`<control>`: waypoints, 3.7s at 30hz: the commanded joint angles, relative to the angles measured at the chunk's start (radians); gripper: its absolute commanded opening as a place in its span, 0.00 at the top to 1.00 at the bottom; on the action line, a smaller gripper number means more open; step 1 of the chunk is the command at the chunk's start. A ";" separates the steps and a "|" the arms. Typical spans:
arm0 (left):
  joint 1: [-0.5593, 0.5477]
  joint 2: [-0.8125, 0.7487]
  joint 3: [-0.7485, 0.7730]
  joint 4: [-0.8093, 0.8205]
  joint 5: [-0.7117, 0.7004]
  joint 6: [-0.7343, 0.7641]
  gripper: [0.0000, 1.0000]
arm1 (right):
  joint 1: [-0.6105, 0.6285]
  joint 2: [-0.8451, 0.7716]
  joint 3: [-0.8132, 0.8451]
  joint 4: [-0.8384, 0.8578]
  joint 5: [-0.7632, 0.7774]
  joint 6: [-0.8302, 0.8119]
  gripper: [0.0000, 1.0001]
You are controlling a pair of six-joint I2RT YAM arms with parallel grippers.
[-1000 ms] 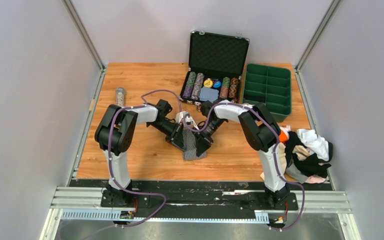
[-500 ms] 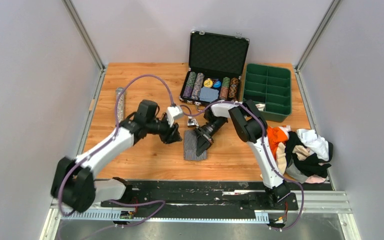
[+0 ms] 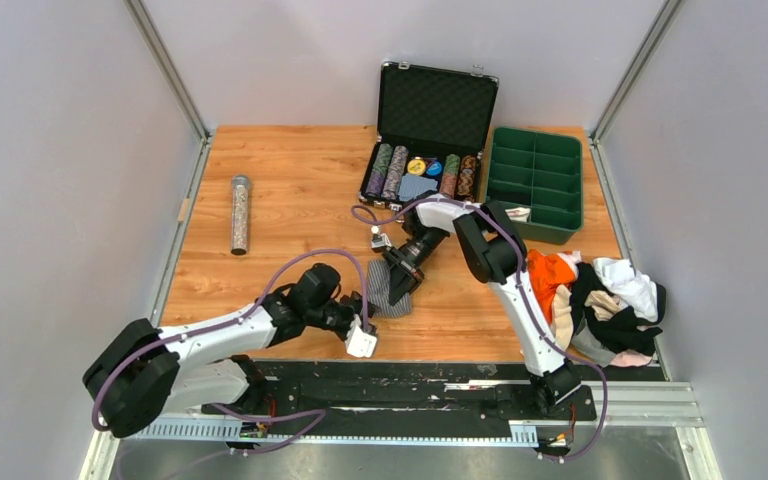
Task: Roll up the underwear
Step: Roll the underwear to the center of the board.
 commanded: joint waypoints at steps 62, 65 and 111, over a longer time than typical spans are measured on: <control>0.108 1.251 1.277 -1.387 0.434 0.186 0.90 | -0.114 -1.925 -1.482 1.200 0.498 -0.202 0.16; 0.119 1.269 1.278 -1.363 0.480 0.141 0.90 | 0.023 -1.798 -1.495 1.303 0.512 -0.254 0.18; 0.424 0.475 0.827 -0.449 -0.536 -1.293 0.00 | 0.091 -0.770 -0.742 0.804 0.229 -0.191 1.00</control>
